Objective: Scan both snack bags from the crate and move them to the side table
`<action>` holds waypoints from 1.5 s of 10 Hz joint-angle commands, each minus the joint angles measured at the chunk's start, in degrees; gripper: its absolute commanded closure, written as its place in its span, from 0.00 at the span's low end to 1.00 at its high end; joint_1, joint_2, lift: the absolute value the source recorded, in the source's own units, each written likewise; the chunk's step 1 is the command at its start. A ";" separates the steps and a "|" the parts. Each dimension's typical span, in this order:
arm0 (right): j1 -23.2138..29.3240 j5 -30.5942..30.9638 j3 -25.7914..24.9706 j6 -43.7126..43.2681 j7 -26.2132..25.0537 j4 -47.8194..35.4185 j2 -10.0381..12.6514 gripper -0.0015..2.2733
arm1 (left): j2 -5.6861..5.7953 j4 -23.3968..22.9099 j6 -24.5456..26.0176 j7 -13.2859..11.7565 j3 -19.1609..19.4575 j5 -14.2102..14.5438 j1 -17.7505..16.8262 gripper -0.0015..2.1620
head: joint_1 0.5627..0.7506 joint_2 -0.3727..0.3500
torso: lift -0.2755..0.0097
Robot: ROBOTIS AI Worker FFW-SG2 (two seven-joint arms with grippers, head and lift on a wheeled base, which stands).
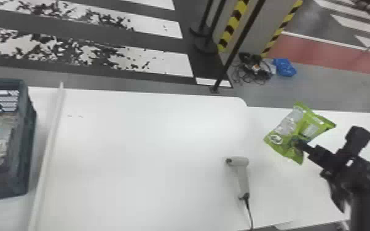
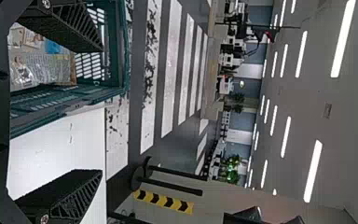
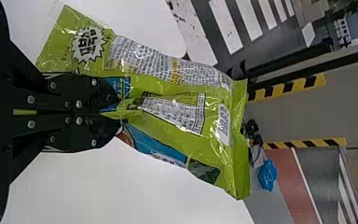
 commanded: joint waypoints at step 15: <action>9.47 -0.04 7.17 -0.02 -21.45 -7.68 3.83 0.02 | 0.20 -0.82 -2.63 0.27 -1.23 0.09 0.07 0.03 | 0.70 0.03 | 0.86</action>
